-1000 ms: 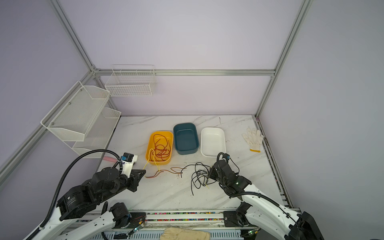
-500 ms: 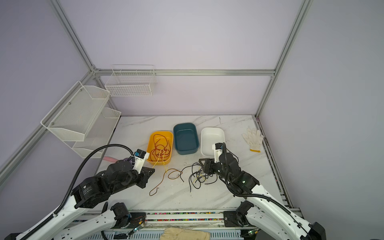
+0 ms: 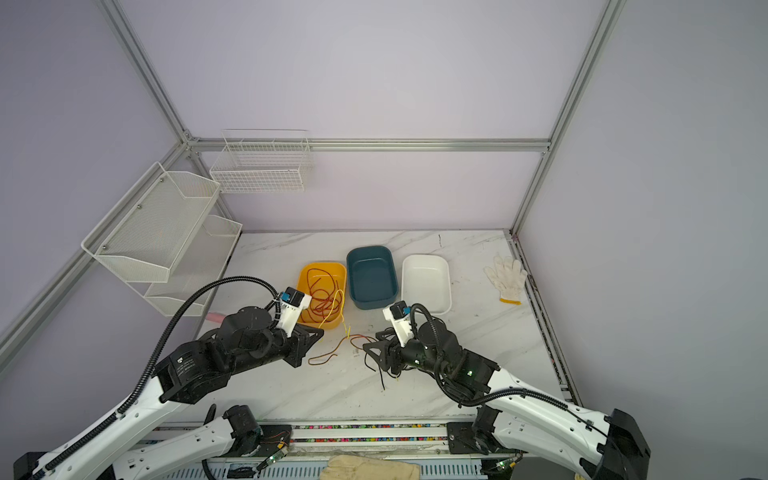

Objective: Untangle the cables

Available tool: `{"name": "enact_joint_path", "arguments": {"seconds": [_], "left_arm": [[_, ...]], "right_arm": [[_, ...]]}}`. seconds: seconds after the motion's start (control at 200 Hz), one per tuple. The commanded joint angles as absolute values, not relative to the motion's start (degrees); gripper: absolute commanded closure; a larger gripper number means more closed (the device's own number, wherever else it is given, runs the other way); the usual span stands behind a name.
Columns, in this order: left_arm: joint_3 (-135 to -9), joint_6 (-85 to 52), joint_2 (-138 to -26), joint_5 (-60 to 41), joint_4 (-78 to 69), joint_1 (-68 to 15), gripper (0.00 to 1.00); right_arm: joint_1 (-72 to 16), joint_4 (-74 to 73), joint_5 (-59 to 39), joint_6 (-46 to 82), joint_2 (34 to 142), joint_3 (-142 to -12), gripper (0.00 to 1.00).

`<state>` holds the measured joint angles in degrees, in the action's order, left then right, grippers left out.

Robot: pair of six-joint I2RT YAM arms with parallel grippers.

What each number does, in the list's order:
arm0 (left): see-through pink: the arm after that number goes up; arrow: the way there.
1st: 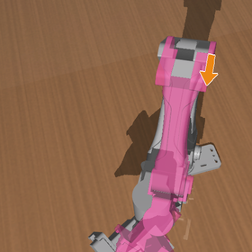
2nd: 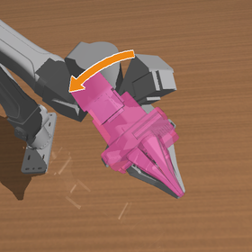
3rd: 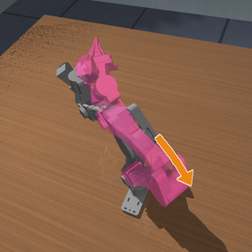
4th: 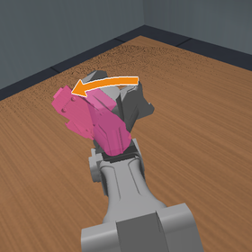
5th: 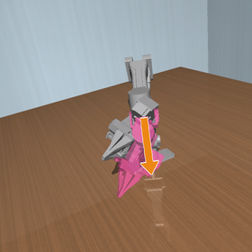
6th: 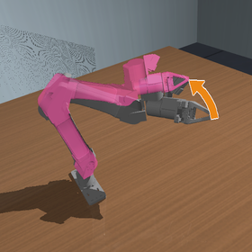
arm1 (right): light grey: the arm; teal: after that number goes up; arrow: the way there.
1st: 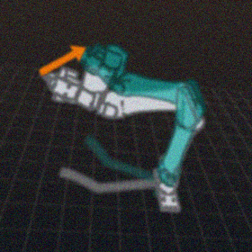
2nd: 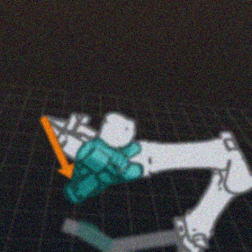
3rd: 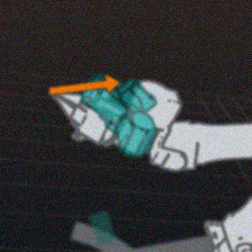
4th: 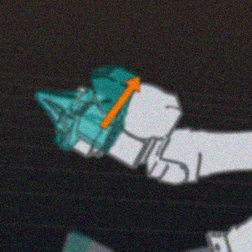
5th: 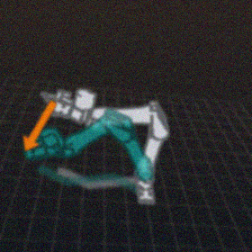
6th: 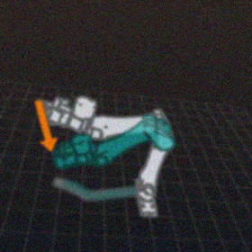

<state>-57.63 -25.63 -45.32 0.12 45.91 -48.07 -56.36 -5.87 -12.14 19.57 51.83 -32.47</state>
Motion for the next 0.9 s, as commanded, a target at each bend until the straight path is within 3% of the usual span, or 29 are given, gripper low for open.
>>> {"name": "enact_joint_path", "arguments": {"seconds": [0.0,0.2,0.38,0.895], "left_arm": [[-63.7,-24.0,-45.7,-2.0,43.5,-47.9,1.0],[-63.9,-23.9,-45.9,-3.2,43.5,-47.9,1.0],[-63.7,-23.8,-45.7,-3.7,43.4,-47.9,1.0],[-62.8,-24.6,-43.7,-5.3,41.9,-47.9,1.0]], "right_arm": [[-58.6,-8.9,-4.8,15.8,55.2,-32.5,0.43],[-60.3,-11.9,-0.5,15.0,59.0,-32.0,0.44],[-60.8,-14.3,-0.4,15.0,60.7,-32.0,0.55],[-60.9,-16.9,3.6,15.3,61.6,-30.3,0.62]]}}
